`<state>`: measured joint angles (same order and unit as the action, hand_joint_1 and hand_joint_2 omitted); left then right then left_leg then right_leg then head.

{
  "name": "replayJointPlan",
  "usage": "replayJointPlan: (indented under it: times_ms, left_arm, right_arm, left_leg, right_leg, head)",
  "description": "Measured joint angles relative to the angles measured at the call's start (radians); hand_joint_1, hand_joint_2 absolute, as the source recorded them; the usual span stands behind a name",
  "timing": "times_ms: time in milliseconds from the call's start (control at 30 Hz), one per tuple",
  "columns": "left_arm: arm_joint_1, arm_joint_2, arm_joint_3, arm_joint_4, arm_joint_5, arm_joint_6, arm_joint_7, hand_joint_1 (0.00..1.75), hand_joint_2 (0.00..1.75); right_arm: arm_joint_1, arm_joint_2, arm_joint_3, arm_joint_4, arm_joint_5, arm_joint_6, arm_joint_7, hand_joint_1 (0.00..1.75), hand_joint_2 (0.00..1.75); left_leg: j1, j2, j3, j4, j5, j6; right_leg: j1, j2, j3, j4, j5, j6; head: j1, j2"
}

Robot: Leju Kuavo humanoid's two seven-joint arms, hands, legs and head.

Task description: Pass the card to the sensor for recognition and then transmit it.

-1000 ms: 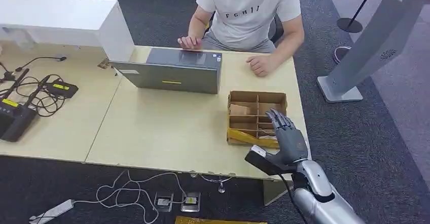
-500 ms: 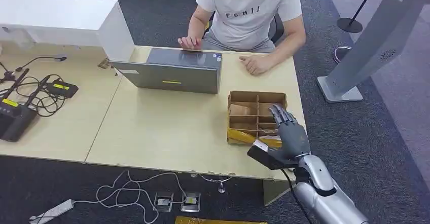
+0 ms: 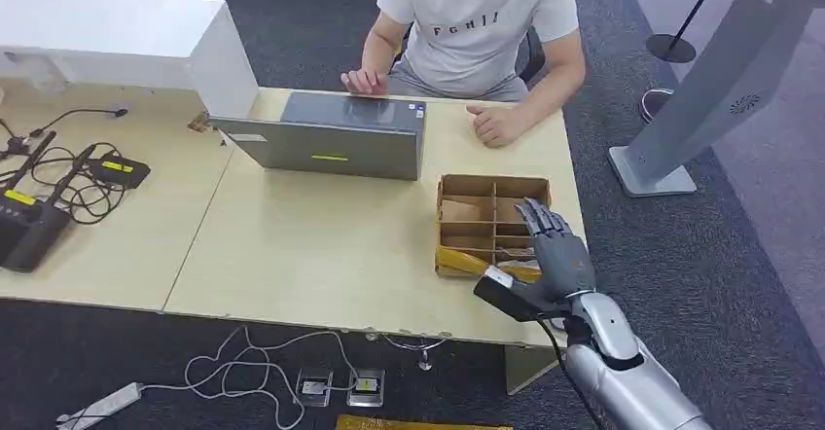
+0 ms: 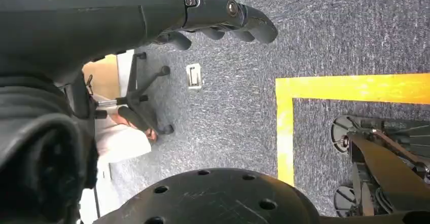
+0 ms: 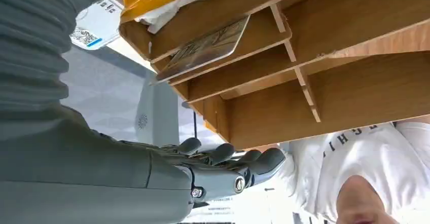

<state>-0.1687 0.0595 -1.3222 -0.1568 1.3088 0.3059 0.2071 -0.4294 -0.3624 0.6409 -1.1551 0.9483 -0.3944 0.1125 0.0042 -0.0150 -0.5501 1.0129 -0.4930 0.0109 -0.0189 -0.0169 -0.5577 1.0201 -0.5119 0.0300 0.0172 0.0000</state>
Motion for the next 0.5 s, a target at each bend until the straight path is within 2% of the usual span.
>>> replayJointPlan:
  times_ms: [100,133,167,200,300,500]
  left_arm:
    - [0.0,0.0,0.0,0.0,0.0,0.001,0.0,0.0,0.0]
    - [0.0,0.0,0.0,0.0,0.0,0.001,0.0,0.0,0.0]
    - [0.0,0.0,0.0,0.0,0.0,0.001,0.0,0.0,0.0]
    - [0.0,0.0,0.0,0.0,0.002,0.001,0.002,0.0,0.0]
    - [0.0,0.0,0.0,0.0,0.003,0.005,0.004,0.0,0.0]
    - [0.0,0.0,0.0,0.0,0.004,0.006,0.004,0.0,0.0]
  right_arm:
    - [-0.002,0.002,0.0,0.008,0.001,0.002,0.003,0.0,1.75]
    - [-0.002,0.002,0.0,0.011,0.001,0.003,0.004,0.03,1.75]
    - [-0.002,0.003,0.0,0.013,0.001,0.005,0.005,0.17,1.75]
    - [-0.002,0.003,0.0,0.015,0.003,0.009,0.008,1.54,1.75]
    - [-0.002,0.006,0.0,0.02,0.02,0.031,0.021,1.73,1.75]
    - [-0.003,0.009,-0.003,0.025,0.04,0.061,0.046,1.75,1.75]
  left_leg:
    - [0.0,0.0,0.0,0.0,0.0,0.0]
    - [0.0,0.0,0.0,0.0,0.0,0.0]
    - [0.0,0.0,0.0,0.0,0.0,0.0]
    - [0.0,0.0,0.0,0.0,0.0,0.0]
    - [0.0,0.0,0.0,0.0,0.0,0.0]
    - [0.0,0.0,0.0,0.0,0.0,0.0]
  right_leg:
    - [0.0,0.0,0.0,0.0,0.0,0.0]
    - [0.0,0.0,0.0,0.0,0.0,0.0]
    - [0.0,0.0,0.0,0.0,0.0,0.0]
    - [0.0,0.0,0.0,0.0,0.0,0.0]
    - [0.0,0.0,0.0,0.0,0.0,0.0]
    - [0.0,0.0,0.0,0.0,0.0,0.0]
  head:
    - [0.0,0.0]
    - [0.0,0.0]
    - [0.0,0.0]
    - [0.0,0.0]
    - [0.0,0.0]
    - [0.0,0.0]
